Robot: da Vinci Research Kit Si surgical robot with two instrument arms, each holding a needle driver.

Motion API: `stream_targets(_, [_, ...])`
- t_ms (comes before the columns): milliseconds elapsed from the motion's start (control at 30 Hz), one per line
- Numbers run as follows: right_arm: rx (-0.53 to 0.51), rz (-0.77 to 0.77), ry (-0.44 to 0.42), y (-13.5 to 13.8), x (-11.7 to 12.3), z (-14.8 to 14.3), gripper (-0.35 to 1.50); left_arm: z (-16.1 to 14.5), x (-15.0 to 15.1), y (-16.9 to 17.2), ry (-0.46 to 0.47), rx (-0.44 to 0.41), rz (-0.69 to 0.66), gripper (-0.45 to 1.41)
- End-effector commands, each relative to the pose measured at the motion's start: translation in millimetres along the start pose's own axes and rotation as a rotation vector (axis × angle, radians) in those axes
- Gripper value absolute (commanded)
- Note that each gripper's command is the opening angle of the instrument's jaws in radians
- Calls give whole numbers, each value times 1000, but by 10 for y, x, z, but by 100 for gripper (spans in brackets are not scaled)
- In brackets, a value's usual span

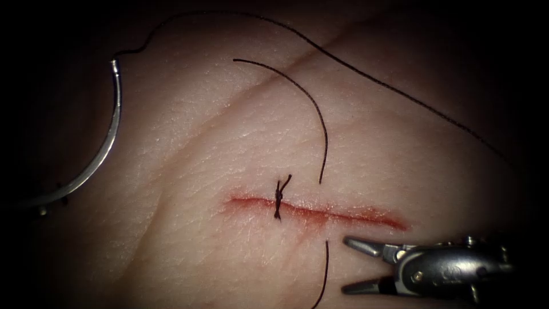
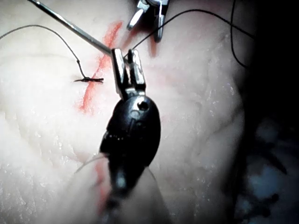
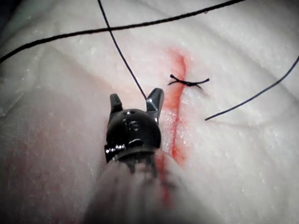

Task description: Wound Closure

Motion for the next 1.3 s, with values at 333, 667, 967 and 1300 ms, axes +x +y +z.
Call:
stream_targets(333, [-8, -18, 8, -12, -5, 37, 10, 3, -5, 5, 1, -2, -2, -45])
stream_targets(667, [63, -46, 34, -44, 24, 16, -35, 2, -4, 3, 14, 4, -4, -45])
stream_targets(967, [96, -67, 46, -71, 51, 6, -35, -10, 1, -7, 82, 24, -14, -45])
stream_targets(1300, [174, -113, 11, -110, 63, 6, -35, -14, -1, -26, 118, 92, -29, -45])
